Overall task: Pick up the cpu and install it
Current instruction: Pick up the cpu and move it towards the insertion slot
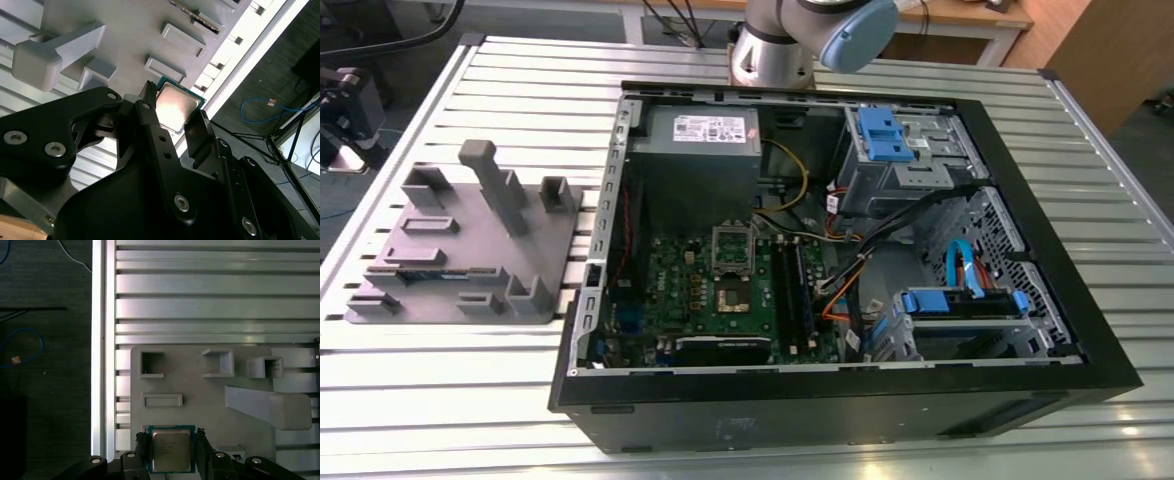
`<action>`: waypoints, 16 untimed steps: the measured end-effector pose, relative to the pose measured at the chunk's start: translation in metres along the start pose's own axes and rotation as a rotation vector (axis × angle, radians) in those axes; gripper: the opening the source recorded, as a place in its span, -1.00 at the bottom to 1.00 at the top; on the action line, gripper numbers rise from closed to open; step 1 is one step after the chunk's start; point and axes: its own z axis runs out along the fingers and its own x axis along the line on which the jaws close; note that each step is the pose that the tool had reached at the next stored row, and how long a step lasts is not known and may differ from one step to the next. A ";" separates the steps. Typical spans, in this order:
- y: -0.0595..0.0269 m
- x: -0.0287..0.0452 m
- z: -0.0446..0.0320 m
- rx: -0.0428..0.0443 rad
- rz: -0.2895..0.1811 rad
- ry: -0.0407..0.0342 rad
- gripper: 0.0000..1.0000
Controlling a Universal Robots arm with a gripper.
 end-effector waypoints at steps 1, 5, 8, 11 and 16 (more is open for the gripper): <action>0.0000 0.0000 -0.0001 0.0001 0.000 0.0001 -0.06; 0.0000 0.0000 -0.0001 0.0000 0.000 0.0000 -0.06; 0.0000 0.0000 -0.0004 0.0001 0.000 0.0001 -0.06; 0.0002 -0.0001 -0.0026 0.0001 0.000 0.0001 -0.06; 0.0007 -0.0004 -0.0089 0.0000 0.000 0.0000 -0.06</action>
